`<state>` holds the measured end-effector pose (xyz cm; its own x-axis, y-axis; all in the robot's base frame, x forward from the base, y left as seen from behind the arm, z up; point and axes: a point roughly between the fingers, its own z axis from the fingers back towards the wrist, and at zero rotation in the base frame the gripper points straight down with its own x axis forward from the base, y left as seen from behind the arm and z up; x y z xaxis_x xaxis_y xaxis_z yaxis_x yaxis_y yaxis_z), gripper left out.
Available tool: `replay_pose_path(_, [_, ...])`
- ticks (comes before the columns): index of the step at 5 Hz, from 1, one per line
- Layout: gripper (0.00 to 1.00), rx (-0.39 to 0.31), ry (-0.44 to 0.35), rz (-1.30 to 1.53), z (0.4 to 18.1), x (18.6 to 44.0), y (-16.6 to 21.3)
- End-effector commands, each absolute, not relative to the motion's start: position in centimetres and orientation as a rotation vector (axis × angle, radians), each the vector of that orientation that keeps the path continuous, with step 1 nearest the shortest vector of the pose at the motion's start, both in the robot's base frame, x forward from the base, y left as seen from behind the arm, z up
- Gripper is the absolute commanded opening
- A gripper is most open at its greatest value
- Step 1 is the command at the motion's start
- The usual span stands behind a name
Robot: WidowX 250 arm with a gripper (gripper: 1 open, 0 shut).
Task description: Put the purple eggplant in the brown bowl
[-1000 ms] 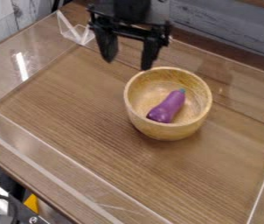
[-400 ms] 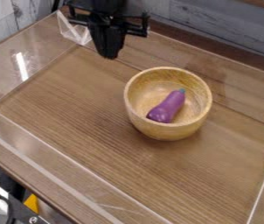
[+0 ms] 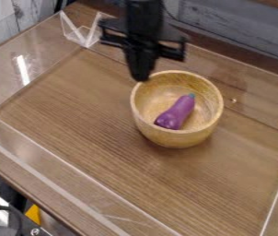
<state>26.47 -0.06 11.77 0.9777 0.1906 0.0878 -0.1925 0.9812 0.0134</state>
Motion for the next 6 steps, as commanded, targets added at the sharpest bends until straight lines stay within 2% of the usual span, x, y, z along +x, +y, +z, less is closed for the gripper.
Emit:
replay_pose_path(1, [0.00, 0.032, -0.125, 0.198, 11.40, 27.18, -0.76])
replay_pose_path(2, [0.00, 0.042, -0.134, 0.200, 10.95, 27.42, -0.50])
replay_pose_path(3, [1.00, 0.039, -0.129, 0.209, 10.94, 27.29, -0.36])
replay_pose_path(6, [1.00, 0.025, -0.112, 0.225, 11.52, 26.79, 0.19])
